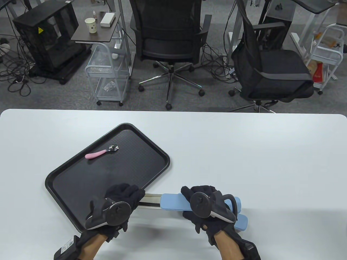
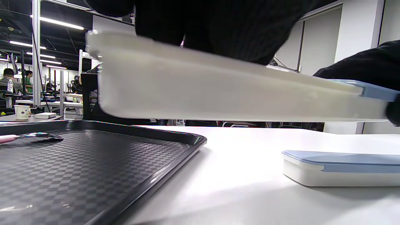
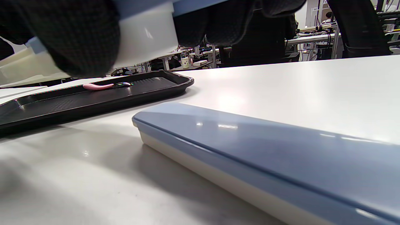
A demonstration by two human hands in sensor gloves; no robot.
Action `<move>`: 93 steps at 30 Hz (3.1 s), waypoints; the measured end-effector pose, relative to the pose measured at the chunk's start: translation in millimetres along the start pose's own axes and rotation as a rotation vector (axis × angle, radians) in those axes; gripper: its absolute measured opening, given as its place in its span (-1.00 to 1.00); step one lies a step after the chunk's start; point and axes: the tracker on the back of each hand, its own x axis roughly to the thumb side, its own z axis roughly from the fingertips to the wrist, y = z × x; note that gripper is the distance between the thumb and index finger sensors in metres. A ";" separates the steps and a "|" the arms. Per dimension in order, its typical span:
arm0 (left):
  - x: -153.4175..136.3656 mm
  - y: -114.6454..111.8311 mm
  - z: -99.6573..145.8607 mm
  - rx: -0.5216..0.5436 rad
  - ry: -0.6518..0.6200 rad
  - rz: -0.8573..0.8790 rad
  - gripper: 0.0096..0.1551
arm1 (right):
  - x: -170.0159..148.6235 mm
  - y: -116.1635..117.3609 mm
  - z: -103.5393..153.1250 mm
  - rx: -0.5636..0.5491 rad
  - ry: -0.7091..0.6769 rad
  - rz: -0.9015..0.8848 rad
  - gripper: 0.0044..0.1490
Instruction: Slide to open lunch boxes and place utensils
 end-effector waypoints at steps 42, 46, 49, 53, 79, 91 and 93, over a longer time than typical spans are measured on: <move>-188.7 -14.7 -47.0 -0.140 0.894 0.236 -0.20 | -10.1 -7.5 2.7 -0.039 0.028 -0.013 0.03; -199.5 -26.4 -55.4 -0.202 0.947 0.196 -0.18 | -11.4 -7.2 2.2 -0.035 0.033 -0.016 0.03; -208.3 -36.1 -62.2 -0.239 0.987 0.195 -0.17 | -12.0 -7.1 2.1 -0.031 0.038 -0.015 0.03; -217.4 -49.1 -70.0 -0.306 1.025 0.177 -0.16 | -12.6 -7.3 2.0 -0.026 0.043 -0.013 0.03; -216.0 -68.2 -85.7 -0.366 0.989 0.070 -0.38 | -16.4 -8.1 0.7 -0.008 0.065 -0.011 0.03; -184.7 -38.3 -76.5 -0.273 0.836 0.097 -0.37 | -17.7 -7.3 0.2 -0.005 0.063 -0.018 0.03; -175.3 -26.1 -74.4 -0.233 0.783 0.108 -0.36 | -18.1 -7.0 0.4 -0.004 0.064 -0.018 0.03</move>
